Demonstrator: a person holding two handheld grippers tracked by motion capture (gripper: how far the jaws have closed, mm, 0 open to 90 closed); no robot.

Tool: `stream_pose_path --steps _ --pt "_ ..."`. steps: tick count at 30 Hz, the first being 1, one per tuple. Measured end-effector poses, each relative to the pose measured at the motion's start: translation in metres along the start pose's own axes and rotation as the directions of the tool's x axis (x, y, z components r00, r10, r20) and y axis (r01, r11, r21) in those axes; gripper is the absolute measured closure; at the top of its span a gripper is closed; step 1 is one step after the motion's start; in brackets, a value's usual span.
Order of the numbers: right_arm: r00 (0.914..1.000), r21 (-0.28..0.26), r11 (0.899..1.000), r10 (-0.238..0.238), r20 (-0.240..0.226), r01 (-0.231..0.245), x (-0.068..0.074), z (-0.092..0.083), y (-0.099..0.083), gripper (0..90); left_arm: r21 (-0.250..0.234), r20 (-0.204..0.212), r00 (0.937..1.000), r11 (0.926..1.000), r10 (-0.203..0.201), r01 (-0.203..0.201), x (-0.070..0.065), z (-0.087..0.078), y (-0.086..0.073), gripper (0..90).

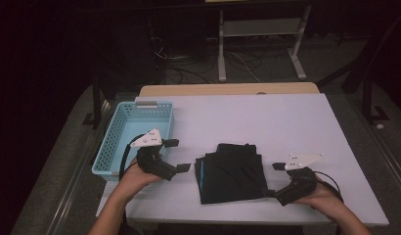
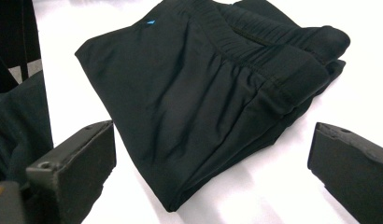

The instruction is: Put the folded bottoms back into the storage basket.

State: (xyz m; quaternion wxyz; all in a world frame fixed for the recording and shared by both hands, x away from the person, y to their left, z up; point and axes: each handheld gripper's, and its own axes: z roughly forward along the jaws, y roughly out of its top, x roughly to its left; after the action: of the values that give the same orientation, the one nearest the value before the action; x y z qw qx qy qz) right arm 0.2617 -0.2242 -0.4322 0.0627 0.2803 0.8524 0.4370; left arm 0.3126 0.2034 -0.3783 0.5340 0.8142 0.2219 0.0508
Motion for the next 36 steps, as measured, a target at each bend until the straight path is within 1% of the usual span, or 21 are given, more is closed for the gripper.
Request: stream_pose_path --steps 3,6,10,17,21,24,31,36 --pt "0.9999 0.001 1.0 -0.011 -0.002 0.011 0.0 0.002 0.0 1.5 -0.013 0.001 1.0 0.9999 0.001 -0.001 -0.001 -0.001 0.003 0.1" --pt "0.9999 0.0 1.0 -0.01 -0.004 0.01 0.0 0.002 0.001 1.5 -0.021 0.011 0.9999 0.9998 -0.004 0.004 -0.002 -0.001 0.005 0.1" --pt "0.9999 -0.001 1.0 -0.01 -0.004 0.01 0.0 0.002 0.001 1.5 -0.021 0.022 0.9997 0.9998 -0.006 0.006 -0.005 0.003 0.008 0.1" --pt "0.9999 -0.003 1.0 -0.007 -0.011 0.007 0.0 0.003 0.0 1.5 -0.021 0.037 0.9992 0.9997 -0.015 0.016 -0.01 0.012 0.011 0.1" --pt "0.9999 -0.005 1.0 -0.004 -0.013 0.004 0.0 0.002 0.001 1.6 -0.014 0.041 0.9991 0.9998 -0.013 0.014 -0.012 0.017 0.013 0.1" --pt "0.9999 -0.004 1.0 -0.004 -0.012 0.004 -0.001 0.002 0.0 1.6 -0.016 0.041 0.999 0.9997 -0.019 0.019 -0.014 0.021 0.015 0.1" --pt "0.9999 -0.005 1.0 -0.004 -0.013 0.004 0.0 0.002 0.0 1.6 -0.011 0.05 0.9987 0.9999 -0.011 0.012 -0.017 0.032 0.019 0.1" --pt "0.9999 -0.007 1.0 -0.003 -0.012 0.003 0.0 0.002 0.001 1.7 0.002 0.054 0.9986 1.0 -0.005 0.005 -0.02 0.041 0.02 0.1"
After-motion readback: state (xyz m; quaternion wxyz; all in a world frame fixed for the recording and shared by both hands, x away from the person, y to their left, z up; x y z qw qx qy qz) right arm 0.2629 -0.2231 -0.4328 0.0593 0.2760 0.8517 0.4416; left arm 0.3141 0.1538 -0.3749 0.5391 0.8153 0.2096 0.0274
